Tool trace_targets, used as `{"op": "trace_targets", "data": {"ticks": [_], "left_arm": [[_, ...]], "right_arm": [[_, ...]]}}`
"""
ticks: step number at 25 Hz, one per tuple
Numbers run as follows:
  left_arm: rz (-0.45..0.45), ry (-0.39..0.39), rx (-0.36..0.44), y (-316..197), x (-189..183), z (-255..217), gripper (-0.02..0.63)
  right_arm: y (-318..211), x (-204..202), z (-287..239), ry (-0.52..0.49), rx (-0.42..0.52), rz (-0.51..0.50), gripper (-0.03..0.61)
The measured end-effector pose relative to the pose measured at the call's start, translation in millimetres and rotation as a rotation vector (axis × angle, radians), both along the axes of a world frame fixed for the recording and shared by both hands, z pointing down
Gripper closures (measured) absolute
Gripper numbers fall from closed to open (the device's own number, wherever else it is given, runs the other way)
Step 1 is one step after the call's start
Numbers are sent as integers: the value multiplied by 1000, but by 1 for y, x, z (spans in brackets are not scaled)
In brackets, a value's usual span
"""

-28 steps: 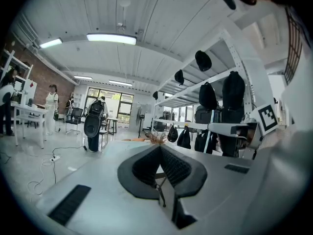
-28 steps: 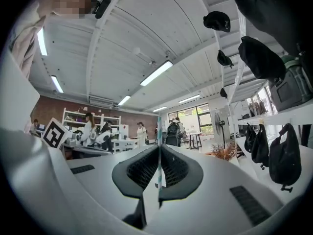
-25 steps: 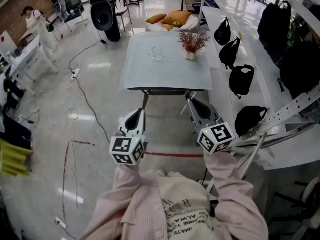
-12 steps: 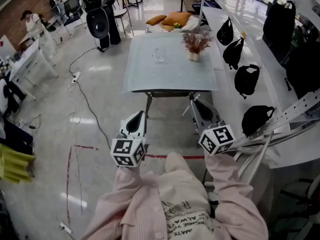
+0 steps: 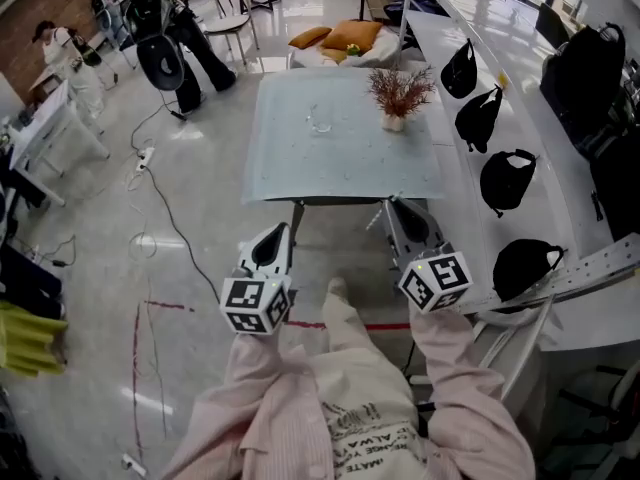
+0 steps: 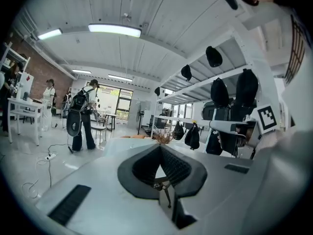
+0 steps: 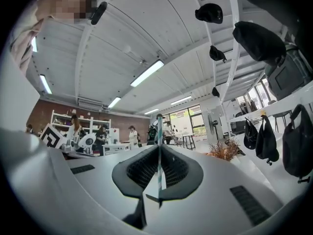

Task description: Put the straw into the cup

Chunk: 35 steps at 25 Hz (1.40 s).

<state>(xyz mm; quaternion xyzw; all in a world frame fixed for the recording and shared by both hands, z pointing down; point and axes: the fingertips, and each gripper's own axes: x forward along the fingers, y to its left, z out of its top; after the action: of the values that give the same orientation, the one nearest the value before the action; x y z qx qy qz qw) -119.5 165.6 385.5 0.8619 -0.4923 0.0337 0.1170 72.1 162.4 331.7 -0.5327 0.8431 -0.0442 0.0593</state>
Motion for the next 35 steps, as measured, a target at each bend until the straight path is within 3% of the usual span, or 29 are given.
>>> {"op": "trace_targets", "data": {"ticks": [11, 18, 35], "left_arm": [[-11, -13, -57, -141, 9, 13, 614], [-31, 7, -94, -214, 15, 27, 614], [-56, 8, -139, -288, 21, 42, 614]], "right_arm": [[-155, 8, 18, 8, -62, -26, 566], [-227, 18, 31, 11, -89, -32, 567], [-295, 38, 46, -37, -116, -1, 567]]}}
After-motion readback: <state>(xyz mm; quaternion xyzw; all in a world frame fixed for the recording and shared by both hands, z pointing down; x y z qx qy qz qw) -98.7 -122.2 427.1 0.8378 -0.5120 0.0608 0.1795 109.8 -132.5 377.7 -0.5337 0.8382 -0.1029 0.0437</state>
